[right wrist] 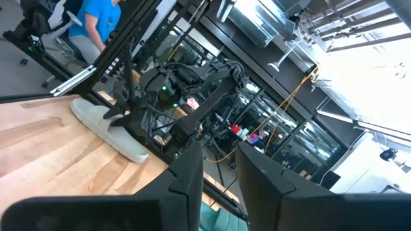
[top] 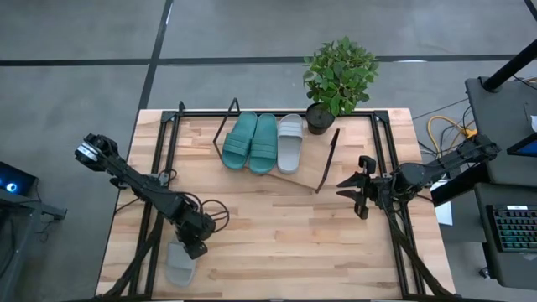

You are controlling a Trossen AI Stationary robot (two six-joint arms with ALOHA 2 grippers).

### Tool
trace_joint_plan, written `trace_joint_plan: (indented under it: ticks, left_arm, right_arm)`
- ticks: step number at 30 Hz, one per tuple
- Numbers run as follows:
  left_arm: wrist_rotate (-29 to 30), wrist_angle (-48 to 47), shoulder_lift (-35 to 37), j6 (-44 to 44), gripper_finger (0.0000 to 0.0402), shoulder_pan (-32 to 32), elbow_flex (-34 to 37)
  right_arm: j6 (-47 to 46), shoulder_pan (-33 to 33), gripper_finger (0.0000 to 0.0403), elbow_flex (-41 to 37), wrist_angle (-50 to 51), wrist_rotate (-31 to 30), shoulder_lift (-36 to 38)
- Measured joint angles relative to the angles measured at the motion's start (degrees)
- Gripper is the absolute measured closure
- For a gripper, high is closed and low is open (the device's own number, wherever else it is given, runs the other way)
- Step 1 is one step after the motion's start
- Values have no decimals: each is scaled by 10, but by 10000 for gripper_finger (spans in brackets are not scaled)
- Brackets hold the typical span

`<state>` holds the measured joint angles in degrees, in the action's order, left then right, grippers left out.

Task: Pick and place slides into the shelf
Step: Put the gray slipper on the shelf

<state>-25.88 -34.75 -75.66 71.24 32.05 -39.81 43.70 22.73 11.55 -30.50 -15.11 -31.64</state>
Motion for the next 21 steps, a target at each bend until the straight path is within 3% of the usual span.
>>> trace_joint_plan:
  ticks: [9,19,21]
  left_arm:
    - [16,1,7,-6,392,-1,1]
    - [97,-6,23,-31,400,-2,-2]
    - [135,-13,27,-50,400,-6,-13]
  right_arm:
    - [0,0,311,0,0,0,0]
    - [4,0,318,0,-1,0,0]
    - [5,0,320,0,0,0,0]
